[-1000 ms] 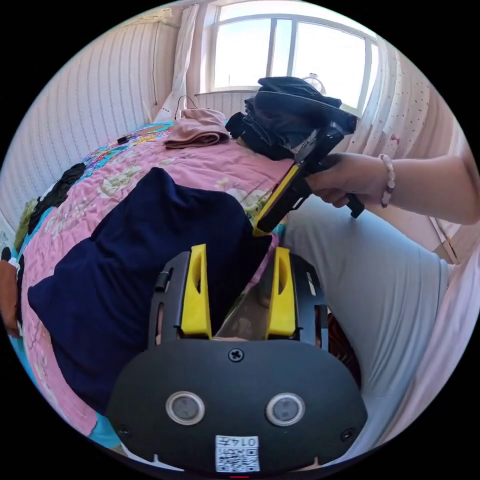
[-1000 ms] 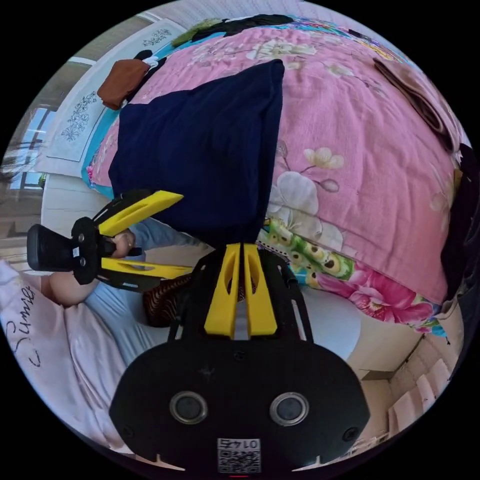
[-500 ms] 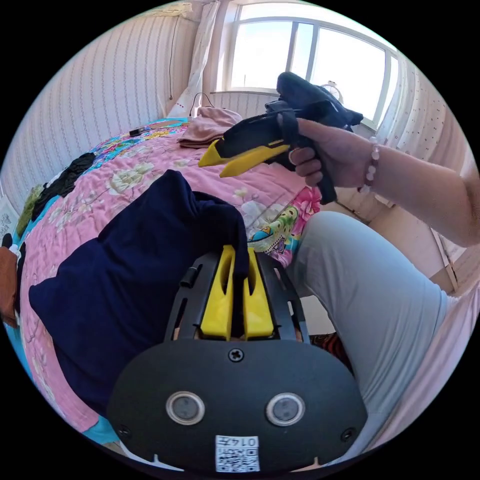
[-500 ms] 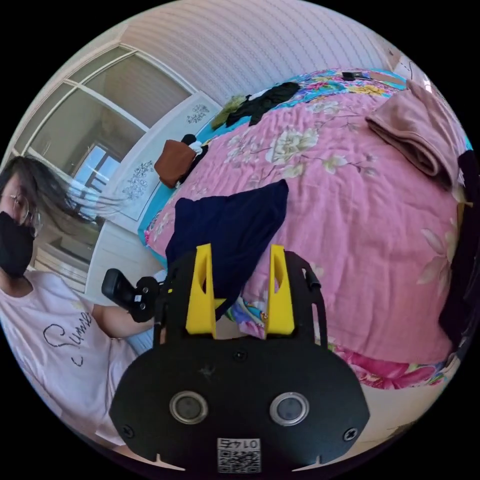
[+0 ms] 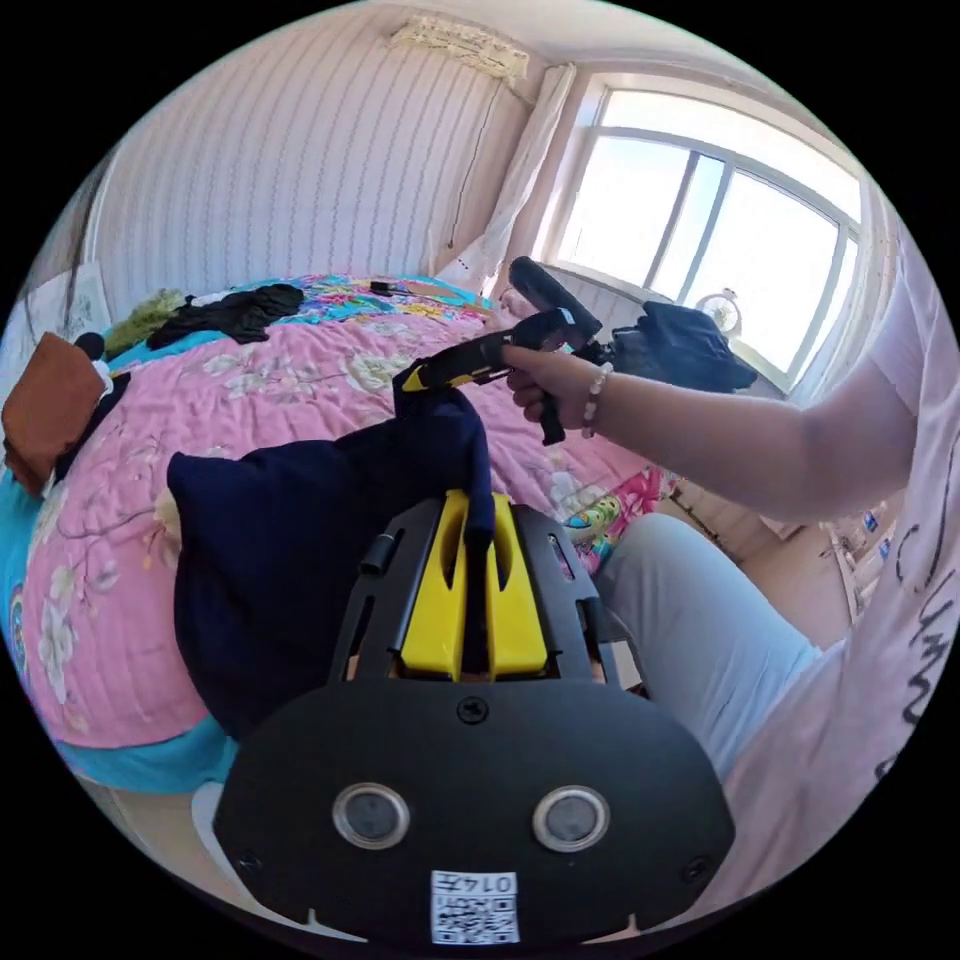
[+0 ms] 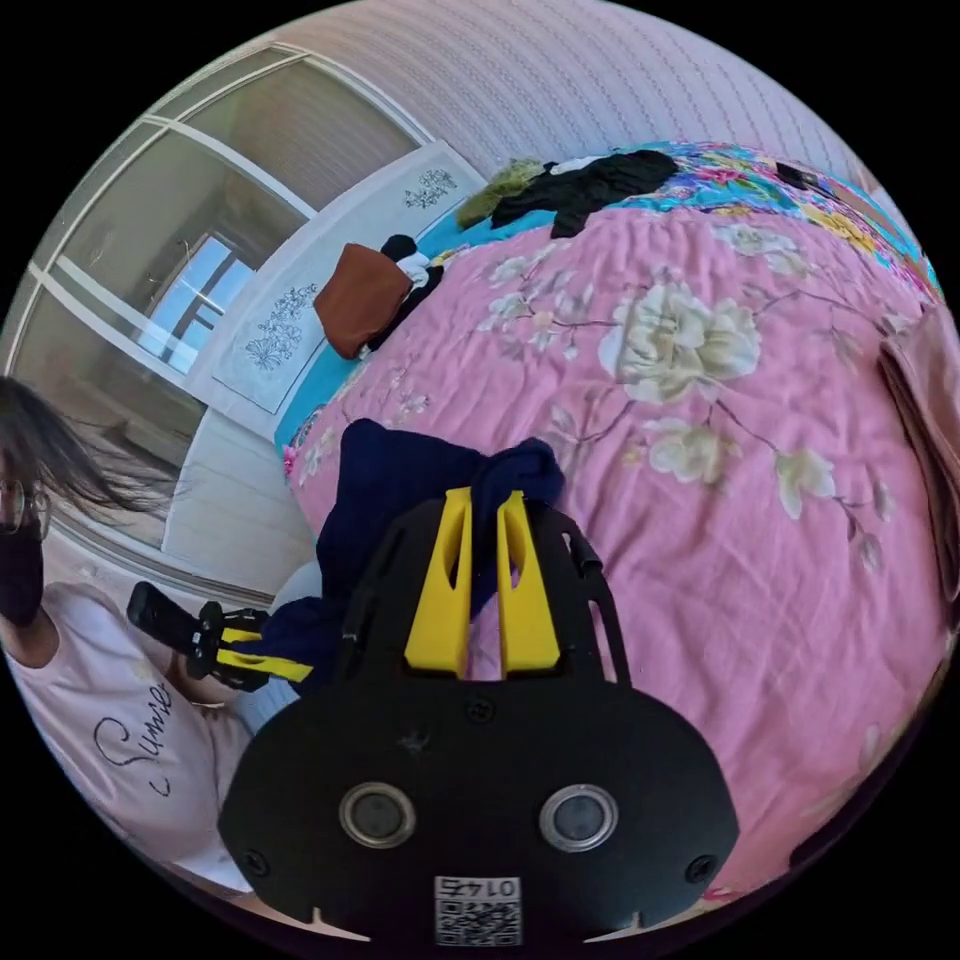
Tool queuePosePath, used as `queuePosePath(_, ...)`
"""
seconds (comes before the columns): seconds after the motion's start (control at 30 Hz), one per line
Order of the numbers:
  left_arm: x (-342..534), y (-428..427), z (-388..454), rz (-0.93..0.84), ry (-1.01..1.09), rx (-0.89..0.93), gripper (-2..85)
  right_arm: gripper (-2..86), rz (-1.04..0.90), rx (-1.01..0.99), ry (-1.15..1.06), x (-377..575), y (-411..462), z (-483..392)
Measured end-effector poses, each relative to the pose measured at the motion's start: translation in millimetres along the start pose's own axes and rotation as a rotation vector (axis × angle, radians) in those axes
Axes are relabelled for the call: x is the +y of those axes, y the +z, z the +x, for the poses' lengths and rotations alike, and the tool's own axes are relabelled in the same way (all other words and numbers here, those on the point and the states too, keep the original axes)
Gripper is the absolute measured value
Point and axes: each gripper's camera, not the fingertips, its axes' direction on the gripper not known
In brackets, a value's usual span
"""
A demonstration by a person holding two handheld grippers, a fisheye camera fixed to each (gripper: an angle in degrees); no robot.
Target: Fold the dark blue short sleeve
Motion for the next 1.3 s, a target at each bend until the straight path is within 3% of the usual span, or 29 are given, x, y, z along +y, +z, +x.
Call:
queuePosePath(0.17,21.2,-37.0,-66.3,0.020,-0.203,-0.061,-0.6,4.1,-0.126,-0.076,-0.181,-80.4,44.0,-91.6)
queuePosePath(0.47,29.0,-67.7,-136.6,-0.275,-0.338,-0.139,1.7,8.1,-0.314,0.079,-0.261,-137.8,132.7,-162.4)
queuePosePath(0.7,19.5,-59.5,-172.6,-0.291,-0.366,-0.169,3.2,7.0,-0.170,-0.097,-0.412,-149.6,85.9,-183.3)
queuePosePath(0.8,8.7,-42.1,-196.5,-0.345,-0.412,-0.101,7.3,9.0,-0.163,0.001,-0.461,-158.0,78.6,-186.7)
queuePosePath(0.87,4.6,-34.5,-208.9,-0.353,-0.427,-0.064,9.0,14.4,-0.302,0.156,-0.498,-161.7,91.8,-185.8)
queuePosePath(1.0,-13.7,-6.9,-226.1,-0.329,-0.422,-0.051,11.5,20.6,-0.392,0.199,-0.537,-161.0,111.9,-186.1)
queuePosePath(1.1,-27.0,29.9,-234.5,-0.482,-0.442,-0.015,12.2,20.2,-0.488,0.143,-0.538,-162.6,137.7,-191.3)
queuePosePath(1.2,-37.0,36.3,-233.2,-0.496,-0.424,-0.051,10.6,17.9,-0.495,0.175,-0.528,-161.2,142.6,-200.6)
queuePosePath(1.3,-42.1,34.8,-227.5,-0.473,-0.400,-0.077,4.7,9.6,-0.462,0.163,-0.623,-147.3,130.8,-215.7)
